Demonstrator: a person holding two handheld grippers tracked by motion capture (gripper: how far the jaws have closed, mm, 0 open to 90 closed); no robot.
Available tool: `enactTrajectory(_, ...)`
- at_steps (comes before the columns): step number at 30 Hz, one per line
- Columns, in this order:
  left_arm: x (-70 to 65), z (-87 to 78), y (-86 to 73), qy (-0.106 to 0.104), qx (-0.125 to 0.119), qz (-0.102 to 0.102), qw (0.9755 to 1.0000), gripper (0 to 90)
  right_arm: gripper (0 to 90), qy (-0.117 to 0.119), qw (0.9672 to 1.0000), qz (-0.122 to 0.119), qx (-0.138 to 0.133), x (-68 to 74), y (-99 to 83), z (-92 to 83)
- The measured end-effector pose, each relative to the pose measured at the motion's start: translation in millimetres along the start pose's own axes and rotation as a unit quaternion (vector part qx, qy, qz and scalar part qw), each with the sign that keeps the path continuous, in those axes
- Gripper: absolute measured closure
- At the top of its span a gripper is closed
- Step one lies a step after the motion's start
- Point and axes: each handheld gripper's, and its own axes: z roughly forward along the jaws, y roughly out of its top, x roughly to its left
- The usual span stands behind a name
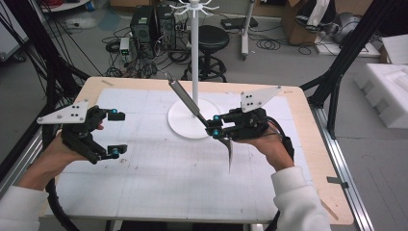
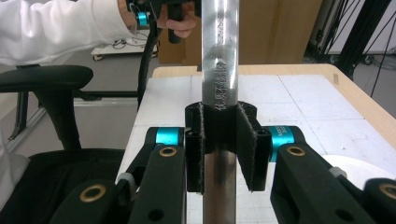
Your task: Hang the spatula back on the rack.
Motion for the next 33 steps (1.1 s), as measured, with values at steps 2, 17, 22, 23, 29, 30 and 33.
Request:
enactTrajectory(2,2.5,2.2,5.8,0.0,0.002,0.0,1.0,1.7,74.8,0.004,1.0,0.002,-0.003,-3.1,-1.1,-0.6)
enactTrajectory(17,16.6,20.8,48.3,-0.039,-0.006,0.031,0.9987,1.7,74.8,0.012,0.9999,0.005,-0.011,-16.7,-5.4,3.5)
enactTrajectory(22,14.7,31.9,62.0,-0.051,0.002,0.045,0.9977,1.7,74.8,0.015,0.9999,-0.001,-0.008,-17.3,-5.1,5.6)
enactTrajectory(23,14.9,34.0,64.8,-0.052,0.005,0.05,0.9974,1.7,74.8,0.015,0.9999,0.001,-0.008,-17.4,-5.2,5.9)
enactTrajectory(29,13.5,47.6,81.8,-0.065,0.008,0.064,0.9958,1.7,74.8,0.019,0.9998,-0.001,-0.011,-18.1,-4.9,8.4)
enactTrajectory(30,13.0,50.3,84.3,-0.067,0.007,0.067,0.9955,1.7,74.8,0.021,0.9997,-0.001,-0.011,-17.9,-4.6,9.1)
enactTrajectory(33,12.3,59.4,92.1,-0.08,0.01,0.076,0.9938,1.8,74.8,0.022,0.9997,-0.003,-0.013,-17.9,-4.6,9.6)
